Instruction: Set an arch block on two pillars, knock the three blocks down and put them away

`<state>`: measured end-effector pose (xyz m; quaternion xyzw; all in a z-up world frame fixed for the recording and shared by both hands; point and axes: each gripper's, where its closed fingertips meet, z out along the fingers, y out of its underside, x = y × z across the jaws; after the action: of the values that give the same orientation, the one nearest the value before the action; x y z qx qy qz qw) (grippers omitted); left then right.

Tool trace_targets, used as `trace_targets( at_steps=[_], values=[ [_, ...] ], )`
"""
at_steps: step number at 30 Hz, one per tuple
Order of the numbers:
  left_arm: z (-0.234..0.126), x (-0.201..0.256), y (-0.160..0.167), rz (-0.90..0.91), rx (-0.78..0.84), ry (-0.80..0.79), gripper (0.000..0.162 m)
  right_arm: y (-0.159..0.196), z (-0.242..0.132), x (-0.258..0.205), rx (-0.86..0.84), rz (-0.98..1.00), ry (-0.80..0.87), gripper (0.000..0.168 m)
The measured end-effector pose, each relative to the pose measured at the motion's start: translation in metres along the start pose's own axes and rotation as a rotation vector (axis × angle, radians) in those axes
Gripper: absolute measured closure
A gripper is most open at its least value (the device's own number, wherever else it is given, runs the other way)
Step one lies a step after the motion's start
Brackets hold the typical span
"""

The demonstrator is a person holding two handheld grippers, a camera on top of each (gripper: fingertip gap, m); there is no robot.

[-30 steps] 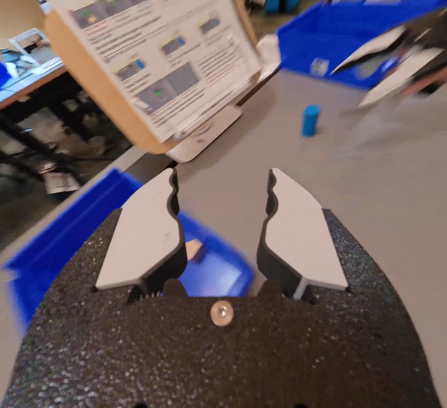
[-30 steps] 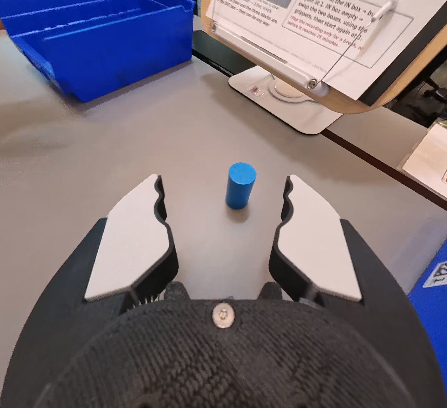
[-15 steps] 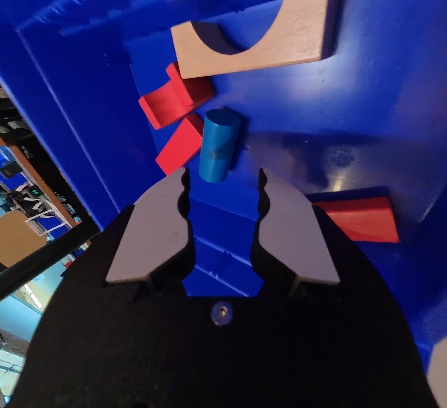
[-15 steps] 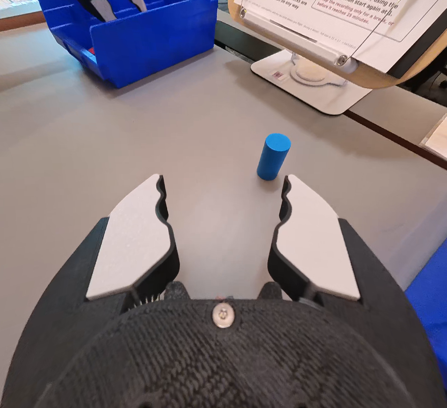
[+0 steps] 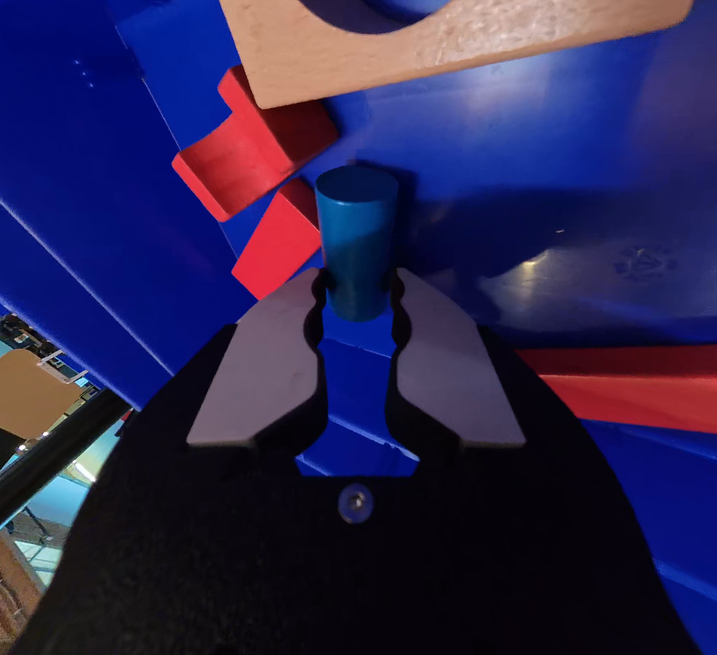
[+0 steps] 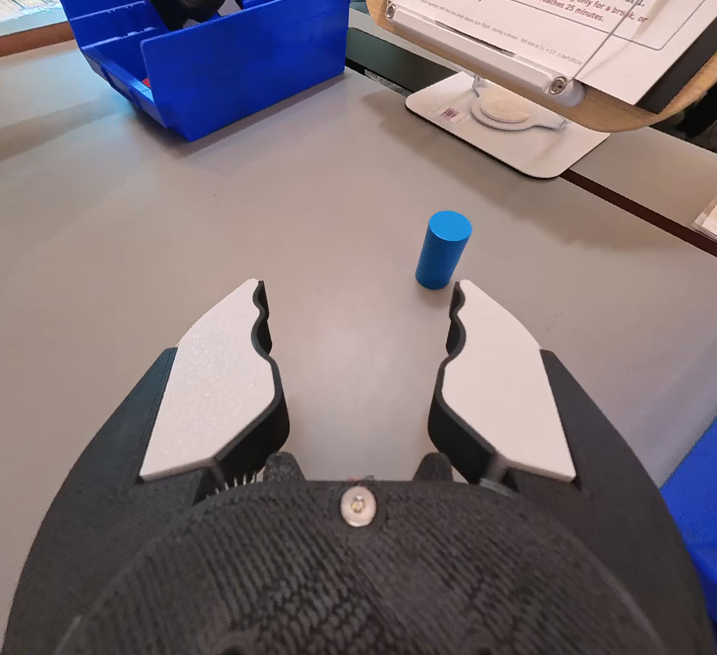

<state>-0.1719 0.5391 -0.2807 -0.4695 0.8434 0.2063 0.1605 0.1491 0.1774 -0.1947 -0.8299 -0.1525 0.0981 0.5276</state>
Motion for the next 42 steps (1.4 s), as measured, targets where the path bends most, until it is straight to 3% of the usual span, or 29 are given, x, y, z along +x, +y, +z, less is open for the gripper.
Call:
trace_targets(
  at_steps=[10, 13, 16, 21, 26, 31, 35, 42],
  values=[
    [-0.008, 0.003, 0.002, -0.203, -0.003, 0.039, 0.130, -0.005, 0.005, -0.008, 0.020, -0.015, 0.000, 0.082],
    [-0.037, -0.011, -0.001, -0.348, 0.102, -0.007, 0.130, -0.011, 0.001, -0.011, 0.031, -0.044, -0.002, 0.082],
    [-0.085, -0.031, -0.016, -0.531, 0.306, -0.066, 0.130, -0.023, -0.004, -0.011, 0.071, -0.053, 0.005, 0.085],
    [-0.166, -0.042, -0.062, -0.699, 0.640, -0.104, 0.131, -0.058, -0.001, -0.019, 0.150, -0.079, -0.023, 0.091],
    [-0.217, -0.030, -0.124, -0.774, 0.891, -0.022, 0.131, -0.100, 0.010, -0.042, 0.213, -0.165, -0.073, 0.095],
    [-0.247, -0.003, -0.196, -0.709, 1.034, 0.062, 0.131, -0.143, 0.020, -0.065, 0.300, -0.214, -0.133, 0.104],
    [-0.268, 0.016, -0.248, -0.630, 1.155, 0.101, 0.131, -0.158, 0.029, -0.082, 0.337, -0.183, -0.223, 0.112],
    [-0.290, 0.041, -0.293, -0.520, 1.264, 0.160, 0.131, -0.149, 0.031, -0.093, 0.334, -0.158, -0.295, 0.123]
  ],
)
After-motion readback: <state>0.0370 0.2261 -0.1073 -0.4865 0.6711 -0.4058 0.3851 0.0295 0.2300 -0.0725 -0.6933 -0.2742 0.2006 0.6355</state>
